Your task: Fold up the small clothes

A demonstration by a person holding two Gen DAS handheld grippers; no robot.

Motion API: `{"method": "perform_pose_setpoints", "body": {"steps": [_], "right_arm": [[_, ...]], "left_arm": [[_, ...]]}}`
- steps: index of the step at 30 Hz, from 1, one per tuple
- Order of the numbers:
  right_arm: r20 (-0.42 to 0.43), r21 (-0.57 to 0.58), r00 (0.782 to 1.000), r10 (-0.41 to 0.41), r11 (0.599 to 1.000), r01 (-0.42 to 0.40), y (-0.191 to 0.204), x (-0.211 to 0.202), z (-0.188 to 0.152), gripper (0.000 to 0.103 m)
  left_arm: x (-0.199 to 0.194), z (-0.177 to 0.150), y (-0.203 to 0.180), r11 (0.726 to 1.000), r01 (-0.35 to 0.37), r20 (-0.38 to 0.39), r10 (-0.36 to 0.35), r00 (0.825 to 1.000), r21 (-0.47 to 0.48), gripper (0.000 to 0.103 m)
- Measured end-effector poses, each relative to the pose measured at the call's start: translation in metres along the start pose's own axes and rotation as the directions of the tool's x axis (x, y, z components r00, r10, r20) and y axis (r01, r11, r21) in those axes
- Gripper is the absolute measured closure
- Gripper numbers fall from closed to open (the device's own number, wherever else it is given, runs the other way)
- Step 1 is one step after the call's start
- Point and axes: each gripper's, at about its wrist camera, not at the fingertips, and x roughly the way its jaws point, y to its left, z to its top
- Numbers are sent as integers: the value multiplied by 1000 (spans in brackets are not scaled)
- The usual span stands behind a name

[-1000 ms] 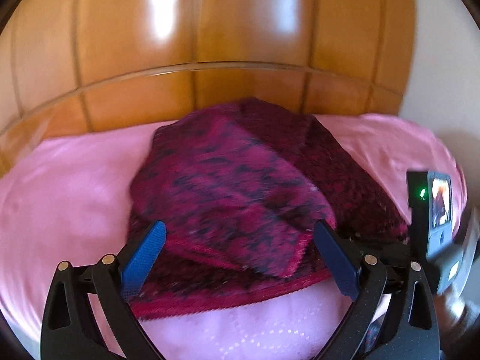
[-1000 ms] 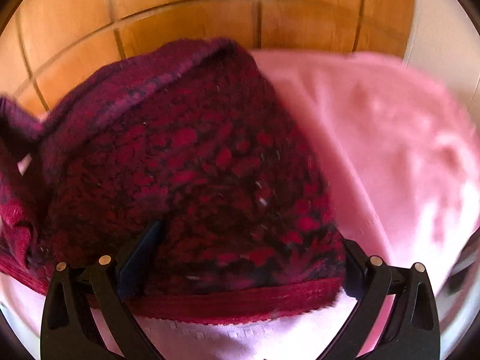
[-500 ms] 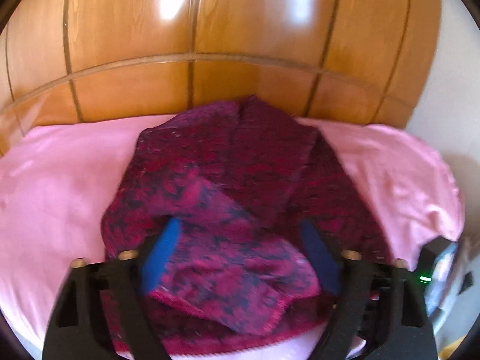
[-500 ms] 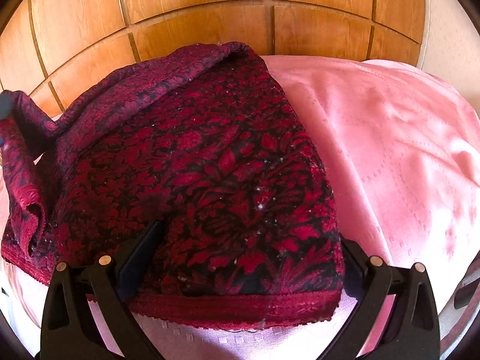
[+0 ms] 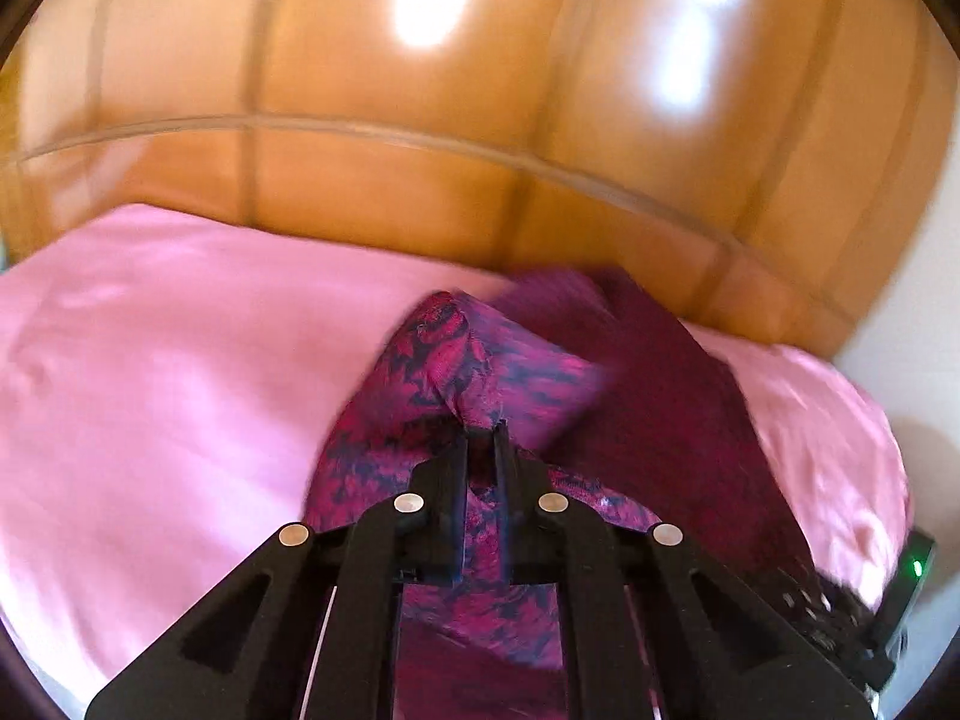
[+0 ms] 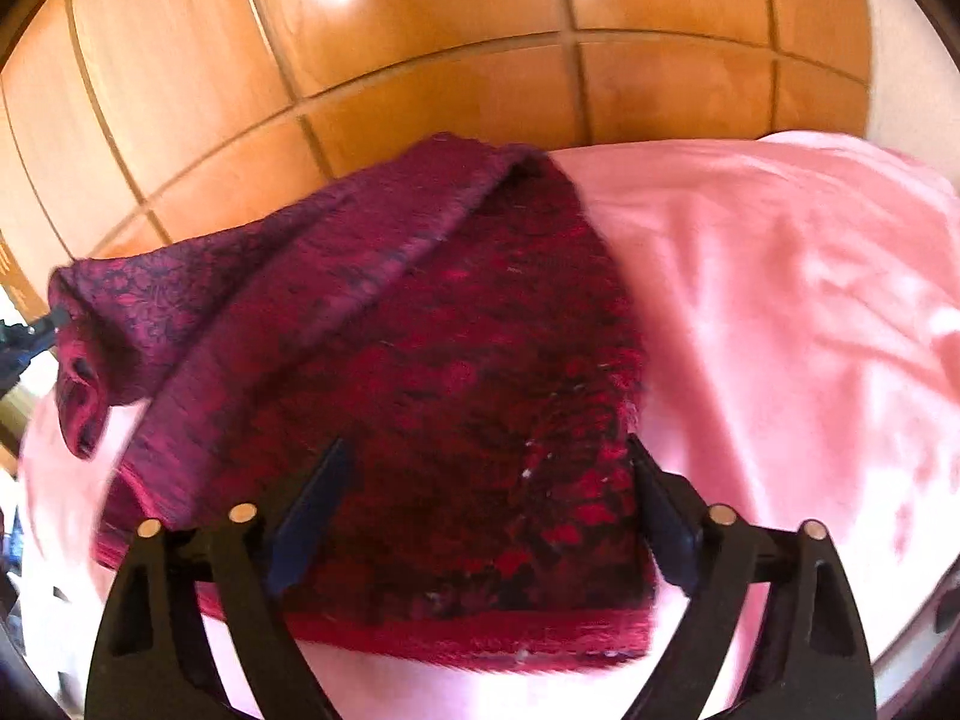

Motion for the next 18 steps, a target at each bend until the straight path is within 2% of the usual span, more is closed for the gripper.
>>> {"method": "perform_pose_setpoints", "body": {"steps": [2,4,6,7,8,10,11,13,14,15,16,18], "right_arm": [[-20,22,998,62,998,-61,8,10,8,26],[-20,12,996,88,996,-88,22,15,18,28],[17,-38,997,73,997,-72,38,14,26,27],[54,-68,998,25,997,-21,46,12,31,21],[79,-85,997,-22,996,28,50,11,34,19],[103,-101,993,-58,993,68,54,10,38,20],[102,-104,992,-70,991,80,56,10,38,21],[144,-135,978,-149,976,169,60,4,35,21],[150,-139,977,-153,975,174,57,-1,35,20],[115,-130,987,-109,984,124,56,0,36,20],[61,-100,998,-33,994,39,52,4,38,20],[-4,-46,997,72,996,-72,48,11,39,20]], "left_arm": [[0,21,34,996,-75,35,77,996,-56,97],[5,34,57,986,-151,57,156,986,-75,98],[15,50,81,968,-230,59,236,970,-99,98],[21,57,89,958,-268,59,275,960,-104,98],[26,63,97,946,-306,57,313,948,-103,98],[40,74,119,895,-427,47,436,899,-127,98],[47,78,130,876,-457,20,465,885,-153,98],[48,77,154,842,-495,-23,502,864,-213,98],[46,75,159,838,-488,-35,496,868,-243,95],[39,70,163,844,-468,-24,479,878,-261,86],[32,63,161,859,-431,-1,448,894,-276,68],[16,46,152,891,-353,48,381,923,-285,47]]}}
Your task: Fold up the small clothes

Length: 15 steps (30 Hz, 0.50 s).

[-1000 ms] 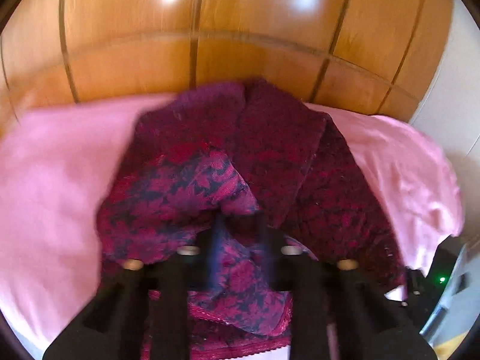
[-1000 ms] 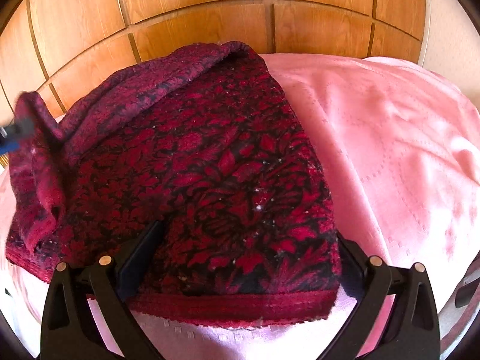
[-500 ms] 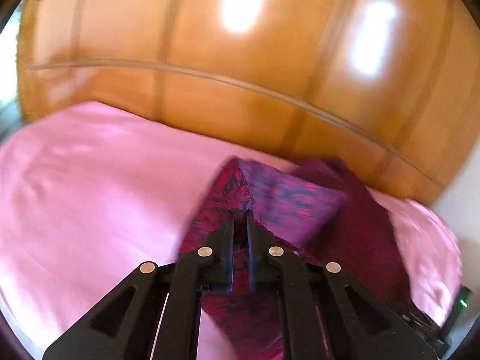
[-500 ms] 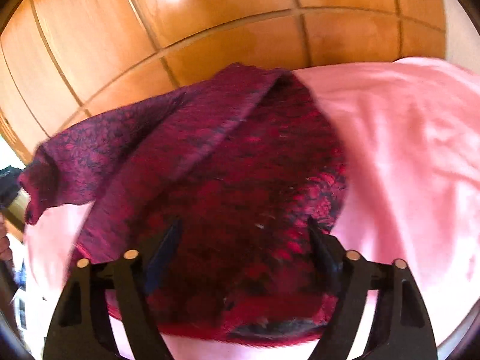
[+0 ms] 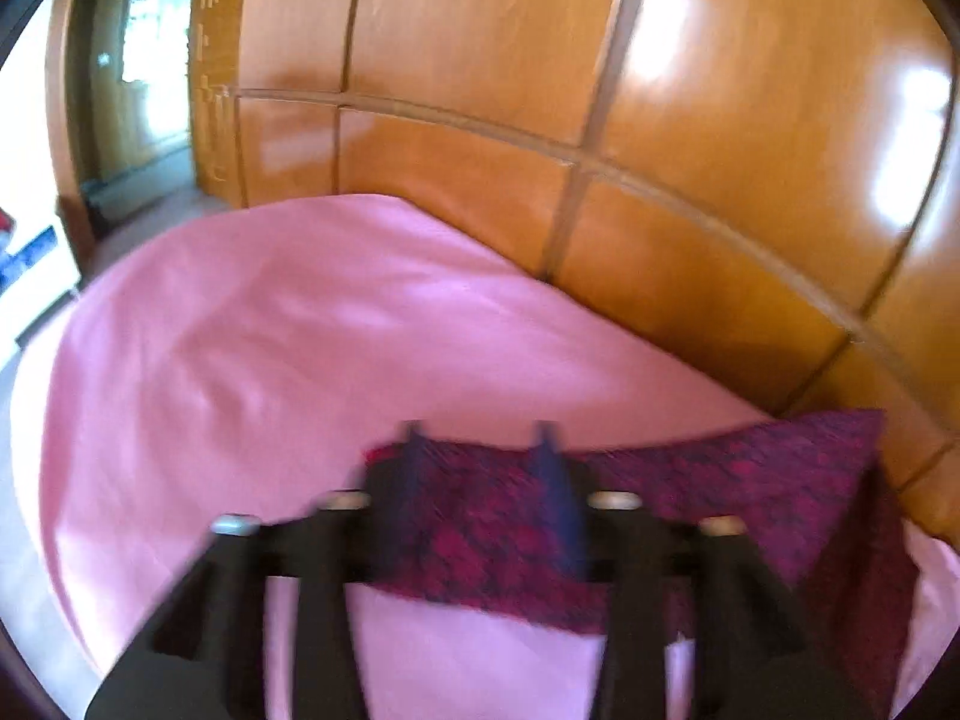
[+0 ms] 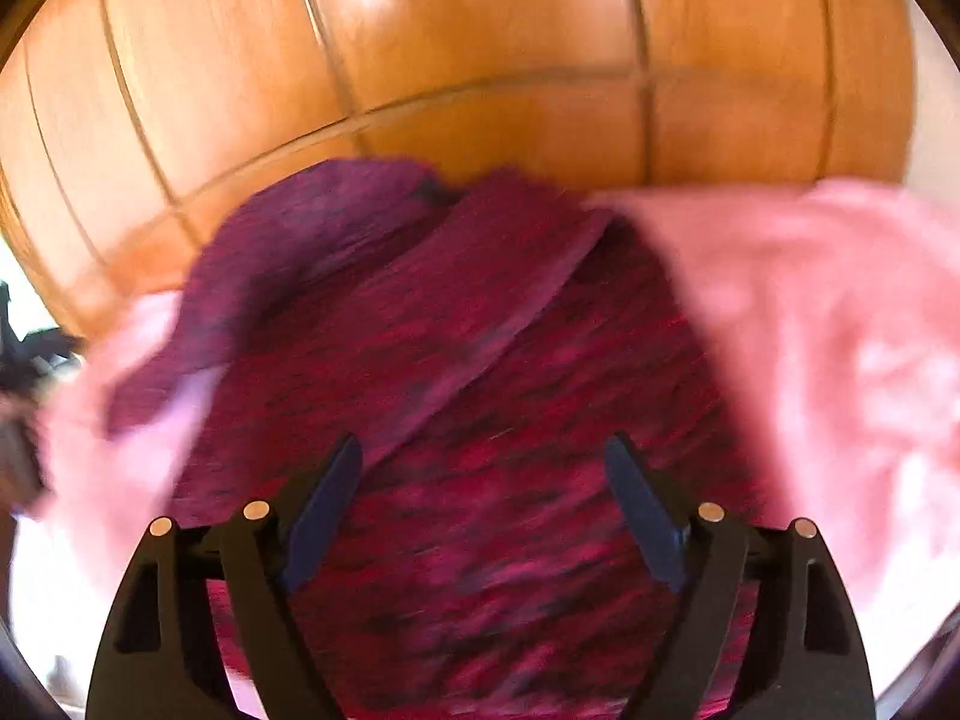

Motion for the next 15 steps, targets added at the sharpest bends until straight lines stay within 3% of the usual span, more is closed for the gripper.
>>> {"method": "perform_pose_setpoints", "body": {"steps": [2,5,7,9,10,11,13,15], "right_arm": [[-66,44,993,93,995,-90,3,11,-5,30],[-154,120,958,240,967,-223,15,37,-9,40],[-160,102,956,244,968,-230,31,47,-11,40],[-148,81,957,249,968,-239,41,53,-7,46],[-144,52,965,220,975,-214,48,56,-5,60],[-140,25,971,197,980,-195,51,59,-4,79],[-117,-5,977,179,984,-181,50,54,3,91],[-79,-36,983,164,985,-168,42,46,8,93]], "left_arm": [[-13,-14,-3,997,80,-1,-80,997,11,45],[-27,-48,-13,976,212,-75,-208,975,46,45],[-32,-71,-21,958,276,-135,-265,955,70,46],[-37,-95,-31,939,335,-189,-315,930,84,46],[-40,-109,-39,927,360,-222,-332,917,100,45],[-42,-120,-45,922,370,-241,-335,911,117,46],[-39,-135,-51,909,394,-278,-346,896,138,46],[-39,-149,-58,891,430,-320,-369,873,145,46]]}}
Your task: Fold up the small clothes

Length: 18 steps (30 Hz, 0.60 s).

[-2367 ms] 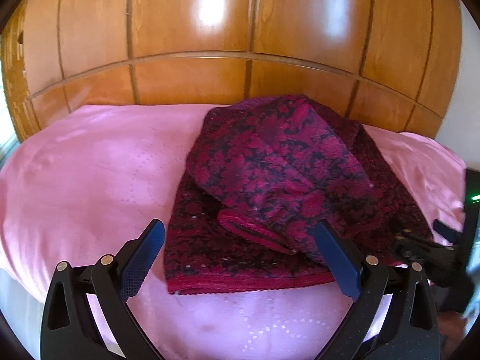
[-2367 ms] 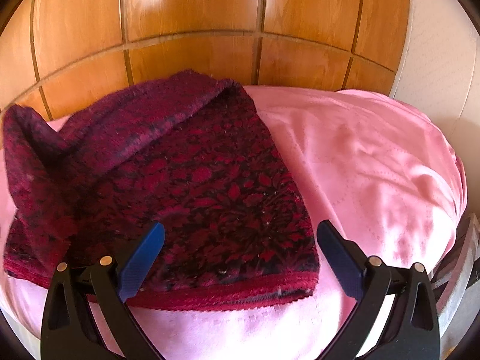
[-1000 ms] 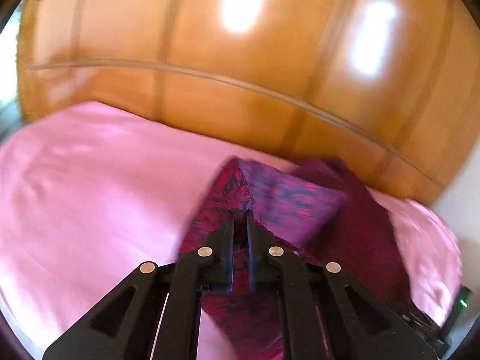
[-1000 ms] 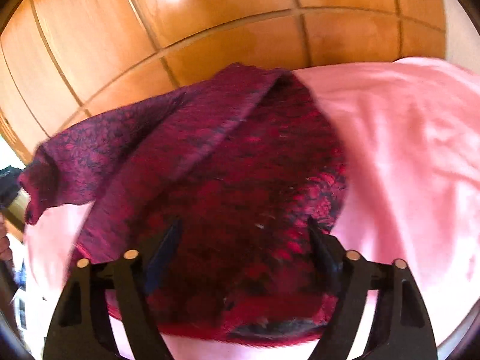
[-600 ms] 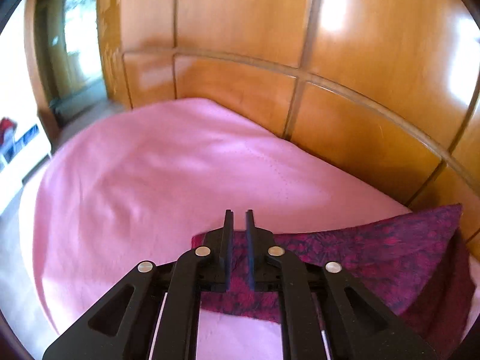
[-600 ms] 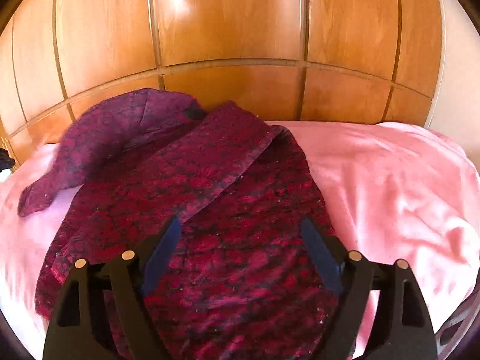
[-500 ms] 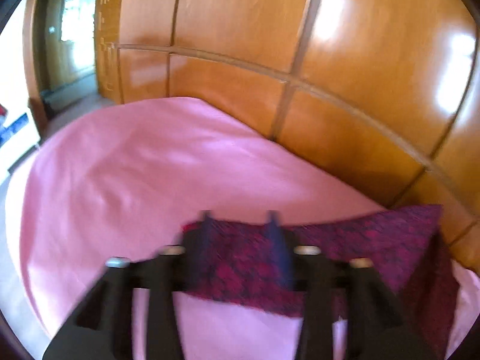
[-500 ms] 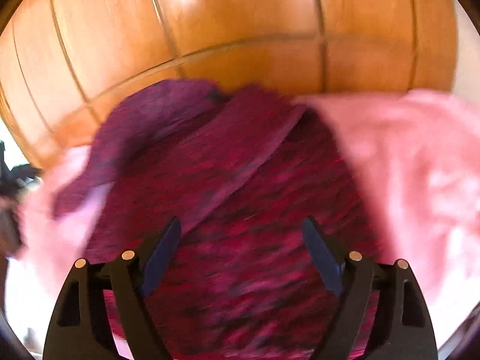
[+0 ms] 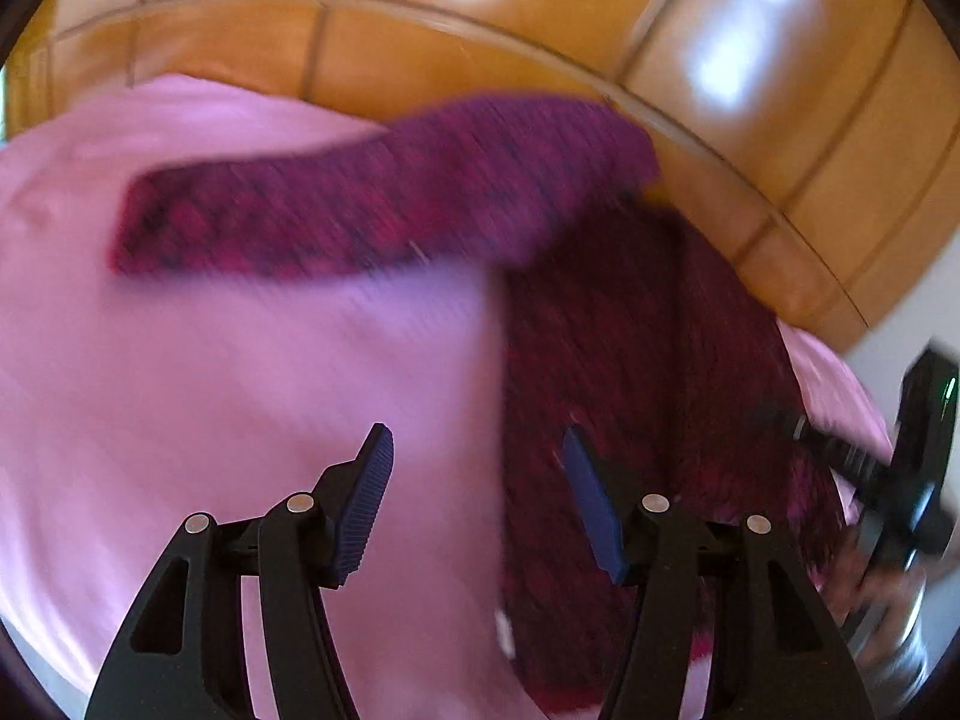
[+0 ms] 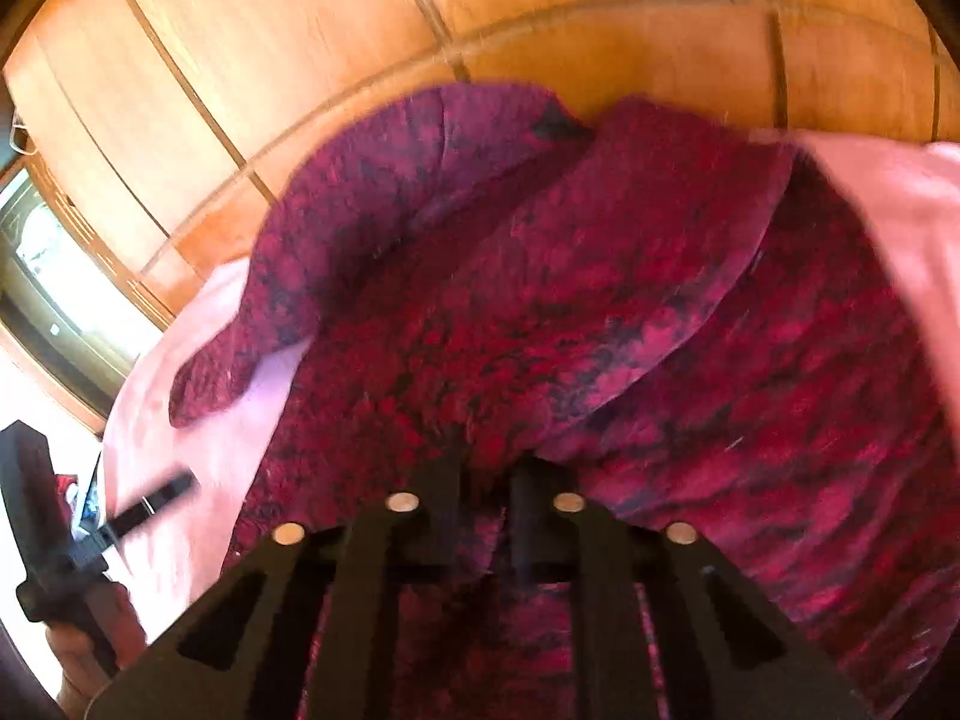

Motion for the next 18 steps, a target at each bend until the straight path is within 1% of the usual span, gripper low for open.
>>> {"method": "perform_pose_setpoints", "body": {"steps": [2,3,4,5,6,7,8,9,10,12,13,14,15,16,17,18], "right_arm": [[67,-57,997,-50,997,54,-7,-26,7,94],[84,-67,994,-71,995,77,-12,-32,12,94],[113,-81,988,-108,990,117,-18,-43,16,94],[160,-116,970,-184,972,203,-25,-56,20,94],[205,-153,943,-262,943,295,-31,-65,23,94],[257,-202,896,-362,887,416,-39,-73,27,94],[286,-232,860,-422,841,489,-43,-75,30,94],[314,-259,816,-485,783,565,-51,-76,33,94],[334,-276,776,-535,732,623,-62,-76,36,94],[355,-296,682,-639,615,731,-91,-66,46,94],[347,-290,644,-681,575,765,-109,-60,52,94],[329,-273,626,-707,563,780,-124,-57,58,94],[297,-248,612,-733,560,791,-144,-54,64,93],[250,-211,604,-757,566,797,-167,-48,72,91],[219,-176,609,-762,583,793,-182,-47,76,86],[175,-114,631,-756,621,776,-201,-48,81,82]], "left_arm": [[3,-10,-6,999,30,-23,-30,999,15,46],[2,-14,-9,999,46,-30,-46,998,16,46],[1,-17,-11,998,60,-36,-59,998,12,46],[0,-20,-12,997,74,-41,-74,996,7,46],[1,-23,-14,997,79,-49,-79,996,2,46],[1,-26,-15,997,77,-54,-77,996,1,46],[2,-27,-17,997,80,-61,-79,995,2,46],[5,-30,-20,997,80,-67,-80,995,0,46],[9,-31,-19,997,82,-74,-82,994,-3,46],[13,-35,-21,996,92,-91,-93,992,-14,46],[15,-37,-22,995,100,-99,-101,990,-23,46],[18,-38,-23,993,113,-110,-116,987,-32,46],[20,-39,-24,992,118,-119,-122,985,-37,46],[21,-41,-26,993,111,-123,-115,986,-37,46],[22,-40,-23,994,108,-128,-112,985,-35,46],[25,-40,-24,994,108,-135,-112,985,-35,46]]}}
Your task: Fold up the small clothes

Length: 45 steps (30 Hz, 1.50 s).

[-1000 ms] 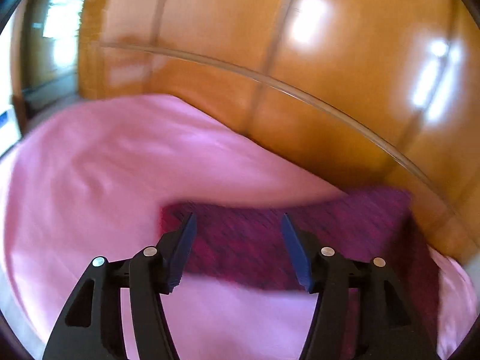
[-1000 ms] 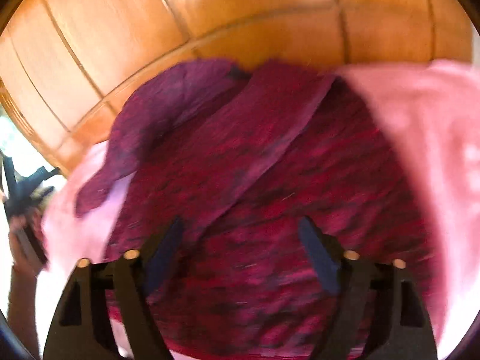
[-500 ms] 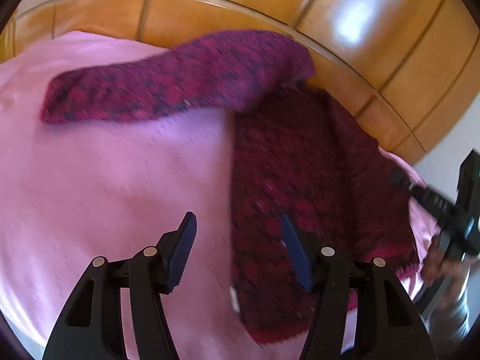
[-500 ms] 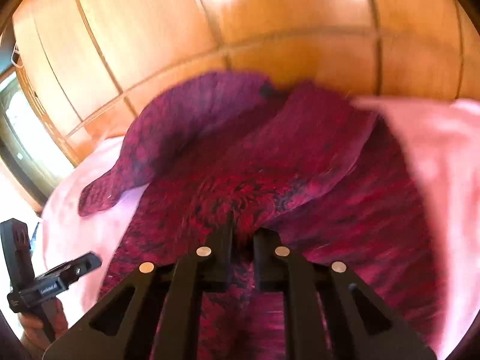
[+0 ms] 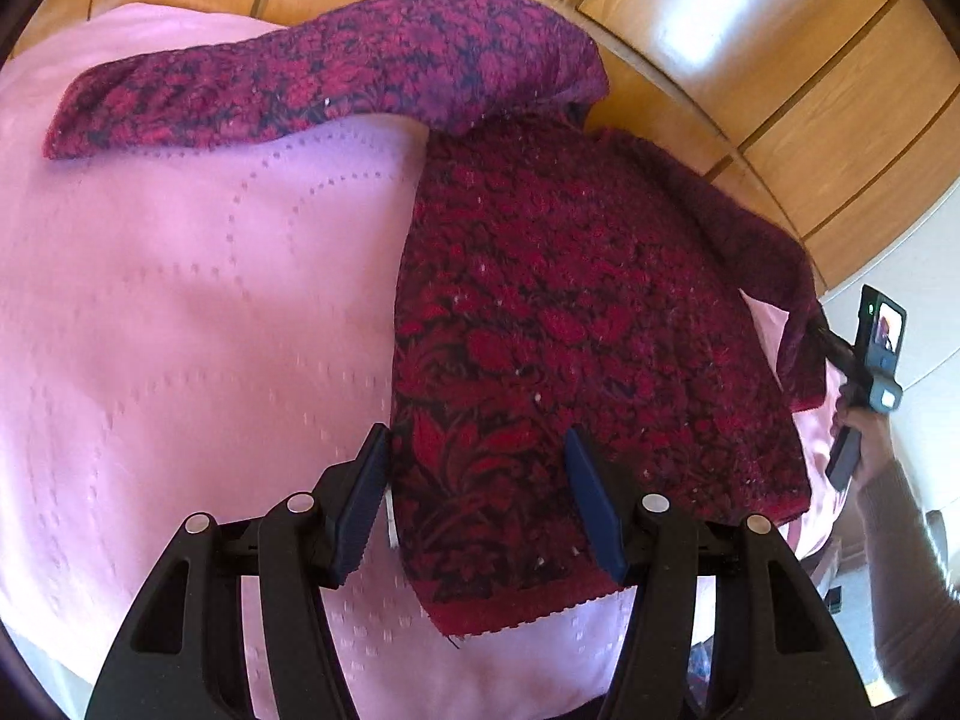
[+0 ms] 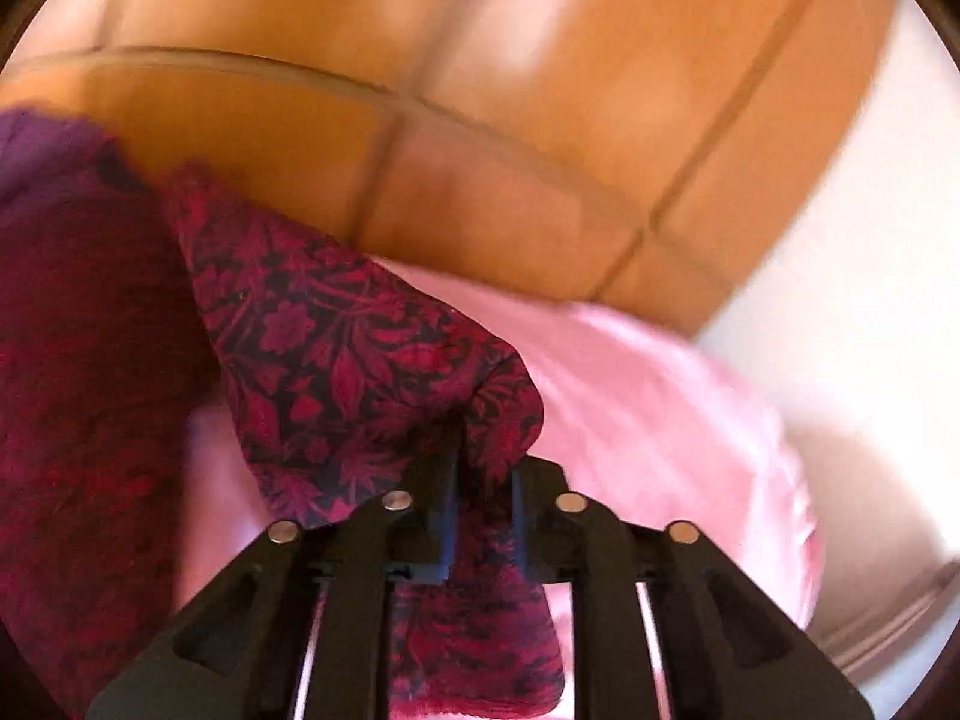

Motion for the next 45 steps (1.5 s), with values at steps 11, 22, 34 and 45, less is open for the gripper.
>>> {"method": "perform_pose_setpoints", "body": {"steps": [11,22,34,45], "right_arm": [[87,389,944,319,861,-327,-78,-84,-49,29],[-221,242,741,634,772,-588,52,-112,-117,85],[-209,33,755,622,776,-630,10,-181,-137,89],[-125,38,811,571,820,-571,22,-180,-114,28]], "left_arm": [[11,2,3,999,25,-16,-25,1000,-27,55],[-1,6,-11,997,-7,16,6,1000,83,89],[-59,-37,-13,994,63,0,-64,998,92,91],[-74,-4,55,984,9,154,19,988,-177,49]]}}
